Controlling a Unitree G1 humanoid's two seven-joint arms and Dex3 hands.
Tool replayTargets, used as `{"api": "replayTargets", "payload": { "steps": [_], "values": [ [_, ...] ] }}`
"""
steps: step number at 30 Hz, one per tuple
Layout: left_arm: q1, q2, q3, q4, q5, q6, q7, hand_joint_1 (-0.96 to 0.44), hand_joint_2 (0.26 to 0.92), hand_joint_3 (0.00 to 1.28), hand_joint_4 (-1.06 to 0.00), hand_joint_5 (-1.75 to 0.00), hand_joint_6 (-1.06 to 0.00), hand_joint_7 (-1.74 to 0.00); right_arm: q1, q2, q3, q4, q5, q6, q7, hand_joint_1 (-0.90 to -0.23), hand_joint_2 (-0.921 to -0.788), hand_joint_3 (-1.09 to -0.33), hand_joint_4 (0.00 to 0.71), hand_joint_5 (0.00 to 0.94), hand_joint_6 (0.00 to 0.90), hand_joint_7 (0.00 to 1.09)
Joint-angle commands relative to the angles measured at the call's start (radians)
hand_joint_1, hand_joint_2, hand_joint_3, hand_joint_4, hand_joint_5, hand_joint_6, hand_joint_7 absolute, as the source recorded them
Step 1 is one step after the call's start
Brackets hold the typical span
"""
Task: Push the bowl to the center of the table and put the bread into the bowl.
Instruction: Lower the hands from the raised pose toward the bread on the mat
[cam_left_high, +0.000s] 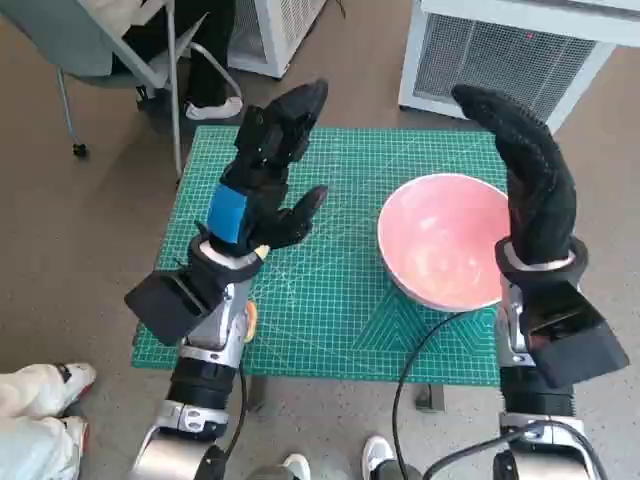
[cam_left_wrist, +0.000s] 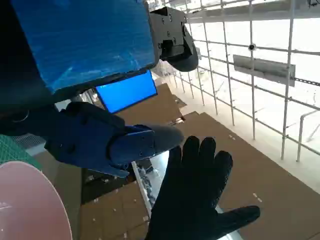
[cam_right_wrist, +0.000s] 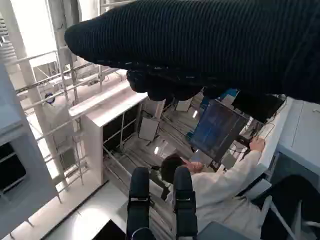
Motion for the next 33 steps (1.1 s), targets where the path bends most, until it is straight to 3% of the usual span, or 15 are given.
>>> {"api": "replayTargets", "payload": {
  "steps": [1, 22, 28, 33],
  "values": [
    [0.008, 0.001, 0.001, -0.009, -0.006, 0.004, -0.002, -0.45, 0.921, 0.49, -0.20, -0.02, 0.00, -0.74, 0.020, 0.007, -0.002, 0.006, 0.013, 0.007, 0.008, -0.558, -0.921, -0.782, 0.217, 0.002, 0.001, 0.54],
    [0.004, 0.002, 0.007, 0.002, -0.006, 0.001, -0.003, -0.45, 0.921, 0.47, -0.20, -0.02, 0.00, -0.74, 0.020, -0.008, -0.014, 0.033, -0.001, -0.014, 0.001, -0.562, -0.921, -0.783, 0.217, 0.001, 0.000, 0.54],
    [0.007, 0.004, 0.010, -0.001, -0.014, 0.006, -0.008, -0.44, 0.921, 0.46, -0.20, -0.02, 0.00, -0.75, 0.022, -0.045, -0.049, 0.088, -0.003, -0.048, -0.003, -0.564, -0.921, -0.791, 0.207, 0.000, -0.001, 0.54],
    [0.015, 0.007, 0.013, -0.016, -0.027, 0.021, -0.017, -0.43, 0.921, 0.44, -0.20, -0.02, 0.00, -0.76, 0.025, -0.085, -0.106, 0.177, -0.014, -0.054, -0.045, -0.564, -0.921, -0.809, 0.195, 0.000, -0.001, 0.53]
  ]
}}
